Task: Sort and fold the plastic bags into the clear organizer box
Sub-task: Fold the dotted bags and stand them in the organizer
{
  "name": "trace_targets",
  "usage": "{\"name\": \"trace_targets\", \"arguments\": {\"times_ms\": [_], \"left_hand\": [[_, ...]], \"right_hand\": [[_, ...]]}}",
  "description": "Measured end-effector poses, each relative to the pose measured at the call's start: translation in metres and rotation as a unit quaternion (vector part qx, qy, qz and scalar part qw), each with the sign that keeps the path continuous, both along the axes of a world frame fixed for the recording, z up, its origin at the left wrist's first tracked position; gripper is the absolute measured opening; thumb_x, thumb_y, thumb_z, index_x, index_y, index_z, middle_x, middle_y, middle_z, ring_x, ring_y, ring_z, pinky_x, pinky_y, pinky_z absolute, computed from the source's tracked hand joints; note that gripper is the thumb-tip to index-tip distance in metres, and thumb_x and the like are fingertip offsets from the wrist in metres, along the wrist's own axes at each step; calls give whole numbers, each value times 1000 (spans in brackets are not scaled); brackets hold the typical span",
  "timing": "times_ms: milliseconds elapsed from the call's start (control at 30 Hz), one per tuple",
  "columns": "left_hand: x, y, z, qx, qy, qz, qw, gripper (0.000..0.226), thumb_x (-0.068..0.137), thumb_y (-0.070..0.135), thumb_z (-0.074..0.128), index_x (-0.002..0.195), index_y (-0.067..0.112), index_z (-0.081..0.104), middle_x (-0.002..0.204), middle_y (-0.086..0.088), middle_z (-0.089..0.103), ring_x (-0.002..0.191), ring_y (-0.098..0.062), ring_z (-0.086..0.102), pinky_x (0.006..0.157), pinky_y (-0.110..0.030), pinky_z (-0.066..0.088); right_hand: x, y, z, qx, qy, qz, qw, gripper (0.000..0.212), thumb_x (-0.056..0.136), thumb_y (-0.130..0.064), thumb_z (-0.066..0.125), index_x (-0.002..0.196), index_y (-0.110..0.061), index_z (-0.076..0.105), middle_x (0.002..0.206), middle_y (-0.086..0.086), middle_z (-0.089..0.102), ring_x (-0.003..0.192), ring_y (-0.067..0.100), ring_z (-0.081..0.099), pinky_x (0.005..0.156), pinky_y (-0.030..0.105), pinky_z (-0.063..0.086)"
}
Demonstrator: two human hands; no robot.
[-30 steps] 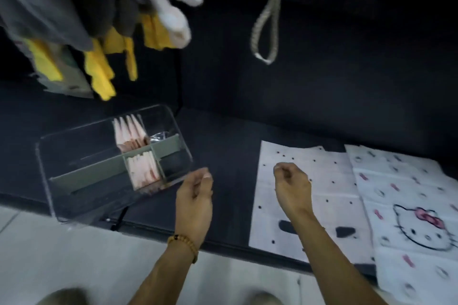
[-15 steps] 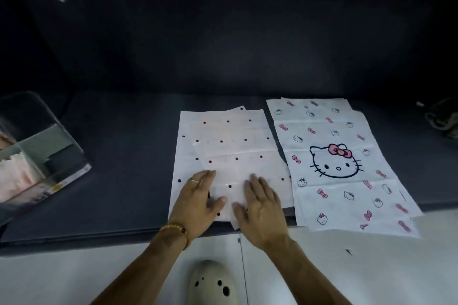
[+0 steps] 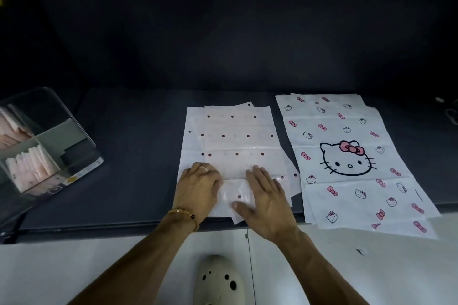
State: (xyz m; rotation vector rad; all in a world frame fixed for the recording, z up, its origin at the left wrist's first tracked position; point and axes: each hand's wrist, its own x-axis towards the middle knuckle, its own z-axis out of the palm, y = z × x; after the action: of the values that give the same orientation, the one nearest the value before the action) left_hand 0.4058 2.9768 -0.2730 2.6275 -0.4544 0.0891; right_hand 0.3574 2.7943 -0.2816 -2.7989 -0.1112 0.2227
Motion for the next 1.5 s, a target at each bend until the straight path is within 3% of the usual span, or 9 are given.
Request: {"name": "trace_targets", "arguments": {"times_ms": [267, 433, 633, 767, 867, 967, 1100, 1333, 1500], "left_hand": [[-2, 85, 28, -164, 88, 95, 978, 6, 92, 17, 53, 89, 18, 58, 104, -1, 64, 96, -18, 59, 84, -34, 50], [-37, 155, 27, -263, 172, 190, 930, 23, 89, 6, 59, 69, 16, 57, 69, 2, 59, 64, -6, 52, 65, -26, 45], [-50, 191, 20, -371, 208, 270, 864, 12, 85, 11, 68, 73, 14, 67, 76, 0, 65, 69, -10, 56, 69, -26, 45], [-49, 197, 22, -362, 204, 308, 855, 9, 85, 26, 68, 79, 19, 68, 75, 5, 60, 74, -13, 53, 68, -22, 41], [-52, 197, 29, -397, 244, 291, 836, 47, 79, 61, 55, 99, 21, 68, 95, 4, 64, 90, -15, 57, 84, -29, 44], [-53, 196, 32, -356, 278, 245, 858, 54, 77, 61, 57, 113, 20, 64, 108, 4, 66, 99, -14, 60, 92, -35, 47], [-44, 190, 23, -244, 236, 290, 895, 32, 90, 21, 62, 119, 9, 64, 120, -6, 65, 109, -24, 59, 100, -38, 46], [-31, 186, 17, -150, 237, 377, 883, 22, 80, 30, 72, 84, 8, 70, 85, -8, 69, 82, -24, 63, 72, -29, 50], [-29, 190, 15, -129, 228, 402, 877, 15, 80, 30, 72, 73, 18, 66, 80, -6, 68, 83, -24, 63, 77, -30, 51]], "right_hand": [[4, 41, 18, -27, -51, 90, 994, 91, 85, -47, 56, 153, -19, 2, 161, 2, 10, 149, 17, 4, 117, 33, -5], [2, 87, 21, 56, -39, 164, 984, 64, 85, -16, 58, 145, -18, 35, 146, 1, 43, 133, 21, 41, 111, 30, 31], [17, 117, 33, 256, 54, -39, 964, 24, 79, -4, 60, 88, -25, 67, 74, -13, 66, 66, 8, 60, 56, 16, 44], [30, 125, 37, 368, 82, -140, 916, 5, 82, -13, 65, 78, -13, 67, 68, 3, 63, 59, 7, 54, 47, 15, 42], [38, 132, 28, 340, 76, -206, 915, 34, 86, -22, 63, 61, -9, 44, 59, 5, 41, 53, 14, 38, 40, 13, 31], [45, 140, 23, 307, 87, -240, 917, 42, 88, -25, 58, 60, -16, 28, 62, -2, 30, 53, 16, 29, 31, 13, 23], [48, 147, 20, 301, 75, -243, 919, 38, 91, -39, 57, 63, -17, 45, 65, -2, 49, 60, 16, 48, 40, 18, 37], [52, 142, 17, 207, 79, -241, 945, 39, 87, -21, 57, 51, -11, 43, 51, 2, 44, 50, 17, 44, 44, 21, 36], [54, 141, 15, 210, 85, -247, 942, 38, 85, -20, 60, 52, -12, 44, 51, 2, 45, 49, 16, 43, 44, 20, 35]]}}
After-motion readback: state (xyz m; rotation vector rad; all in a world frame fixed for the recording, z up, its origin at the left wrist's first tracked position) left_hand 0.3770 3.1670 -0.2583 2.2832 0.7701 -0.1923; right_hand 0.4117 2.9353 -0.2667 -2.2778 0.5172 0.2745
